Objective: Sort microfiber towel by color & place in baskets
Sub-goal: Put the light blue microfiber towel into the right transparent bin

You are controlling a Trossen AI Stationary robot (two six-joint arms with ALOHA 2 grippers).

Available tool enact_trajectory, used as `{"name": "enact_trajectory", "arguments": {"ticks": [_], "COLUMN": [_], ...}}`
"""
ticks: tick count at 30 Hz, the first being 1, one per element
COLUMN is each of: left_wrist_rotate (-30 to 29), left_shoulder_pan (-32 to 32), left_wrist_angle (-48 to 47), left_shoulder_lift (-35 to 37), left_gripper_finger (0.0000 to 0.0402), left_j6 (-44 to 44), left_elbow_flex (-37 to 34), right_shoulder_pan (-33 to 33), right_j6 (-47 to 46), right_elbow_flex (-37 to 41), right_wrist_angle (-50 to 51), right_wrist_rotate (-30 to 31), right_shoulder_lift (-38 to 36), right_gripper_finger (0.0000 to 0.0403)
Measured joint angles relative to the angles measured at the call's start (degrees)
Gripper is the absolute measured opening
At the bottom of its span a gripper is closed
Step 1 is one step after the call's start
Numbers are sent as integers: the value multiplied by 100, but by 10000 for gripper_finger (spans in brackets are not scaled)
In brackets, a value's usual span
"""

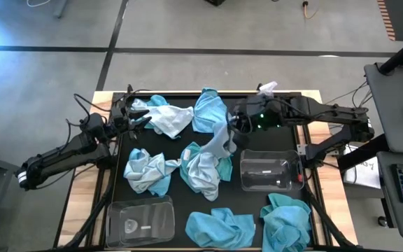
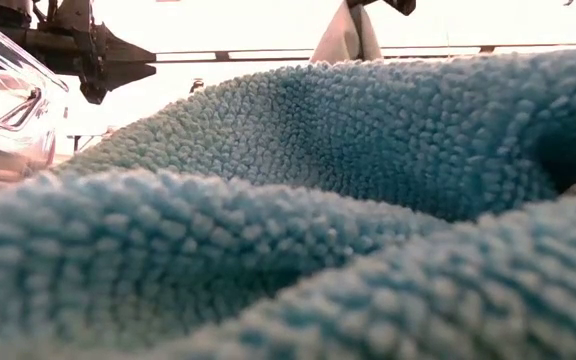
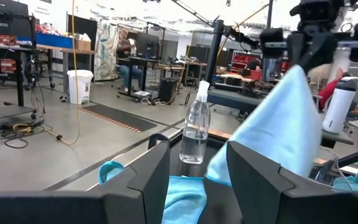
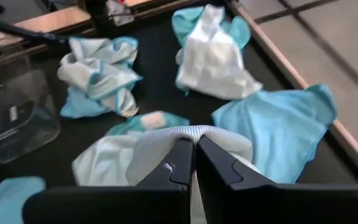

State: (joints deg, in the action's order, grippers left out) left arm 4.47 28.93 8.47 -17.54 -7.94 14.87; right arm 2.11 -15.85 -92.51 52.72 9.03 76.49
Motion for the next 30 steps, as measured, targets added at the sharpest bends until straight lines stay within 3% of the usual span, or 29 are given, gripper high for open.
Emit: {"name": "enact_trajectory", "arguments": {"ticks": [14, 30], "left_wrist_rotate": [-88, -98], "left_shoulder_pan": [0, 0], "left_wrist_angle": [0, 0], "left_shoulder_lift": [0, 0], "left_gripper_finger": [144, 144], "left_j6": [0, -4], "left_elbow_flex": [0, 0], "right_shoulder_pan": [-989, -1090], "right_j6": [-930, -1387], "right_elbow_flex": [4, 4], "right_wrist_angle": [1287, 1825], "right_wrist_rotate": [3, 17], "right_shoulder_lift": [-581, -1620], "right_gripper_finger": [9, 9]}}
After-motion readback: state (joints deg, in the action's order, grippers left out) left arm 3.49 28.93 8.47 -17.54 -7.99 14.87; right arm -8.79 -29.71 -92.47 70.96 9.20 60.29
